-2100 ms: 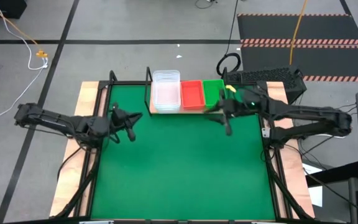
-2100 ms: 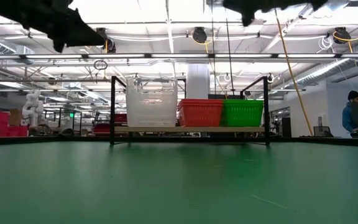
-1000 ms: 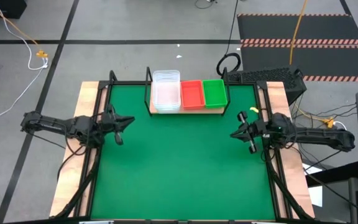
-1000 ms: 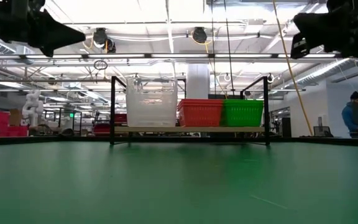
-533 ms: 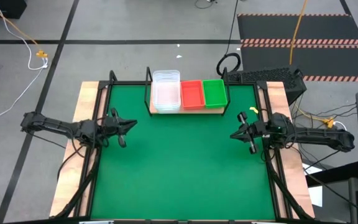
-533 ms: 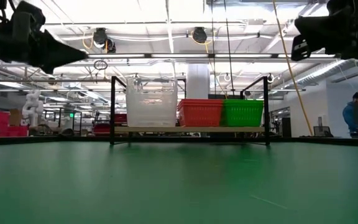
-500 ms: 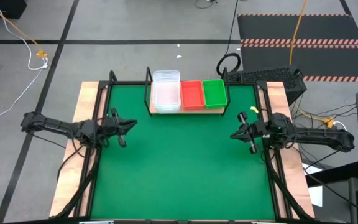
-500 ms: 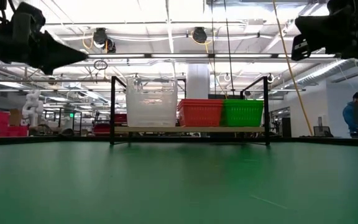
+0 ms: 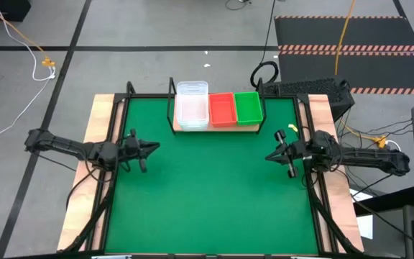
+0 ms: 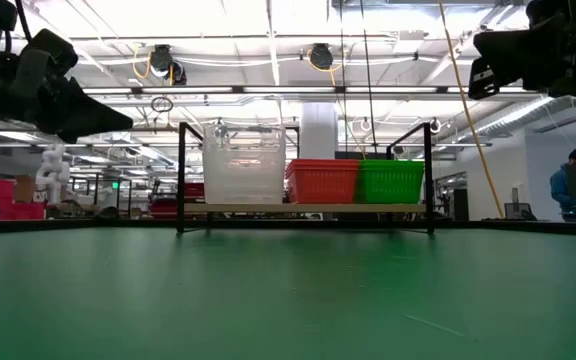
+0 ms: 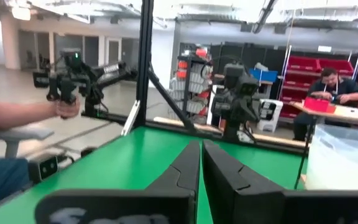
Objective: Stack baskets on shelf by color
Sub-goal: Return to Home Position
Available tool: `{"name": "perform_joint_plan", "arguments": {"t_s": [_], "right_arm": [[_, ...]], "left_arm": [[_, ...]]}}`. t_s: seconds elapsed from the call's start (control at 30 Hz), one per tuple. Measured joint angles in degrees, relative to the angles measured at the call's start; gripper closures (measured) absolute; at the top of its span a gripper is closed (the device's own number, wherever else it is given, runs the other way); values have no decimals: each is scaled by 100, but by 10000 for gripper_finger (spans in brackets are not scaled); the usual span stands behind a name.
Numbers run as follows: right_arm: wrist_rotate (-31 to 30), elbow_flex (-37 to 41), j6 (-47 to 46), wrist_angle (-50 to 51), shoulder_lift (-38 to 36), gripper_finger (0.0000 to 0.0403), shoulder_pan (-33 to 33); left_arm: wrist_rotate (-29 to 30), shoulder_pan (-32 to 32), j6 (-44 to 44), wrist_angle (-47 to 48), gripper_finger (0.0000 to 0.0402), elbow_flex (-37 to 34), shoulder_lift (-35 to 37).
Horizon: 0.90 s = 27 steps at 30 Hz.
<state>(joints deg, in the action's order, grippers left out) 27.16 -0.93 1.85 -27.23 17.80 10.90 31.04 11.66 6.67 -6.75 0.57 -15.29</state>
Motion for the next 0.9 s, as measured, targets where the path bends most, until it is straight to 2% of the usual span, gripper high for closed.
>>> {"name": "perform_joint_plan", "arguments": {"t_s": [0.1, 0.23, 0.4, 0.5, 0.57, 0.7, 0.83, 0.9], "right_arm": [[0, 2, -199, -52, -63, 392, 2], [6, 2, -17, 453, -266, 392, 2], [8, 4, 174, 646, -351, 392, 2], [8, 4, 185, 617, -352, 392, 2], [2, 4, 210, 606, -351, 392, 2], [-6, 4, 403, 418, -350, 392, 2], [-6, 4, 483, 406, -347, 392, 2], [-4, 4, 487, 442, -330, 392, 2]], "left_arm": [[3, 140, 62, 561, 364, 159, 168], [174, 426, 354, 1420, 364, 374, 524], [620, 737, -370, 1095, 364, 285, 1099], [551, 741, -1182, 366, 364, 41, 1360], [93, 624, -1513, 231, 364, 3, 1471], [-1351, 169, -1598, 241, 364, 1, 1511], [-1907, -416, -1427, 358, 364, 2, 1495], [-2375, -701, -1357, 399, 364, 1, 1495]]}}
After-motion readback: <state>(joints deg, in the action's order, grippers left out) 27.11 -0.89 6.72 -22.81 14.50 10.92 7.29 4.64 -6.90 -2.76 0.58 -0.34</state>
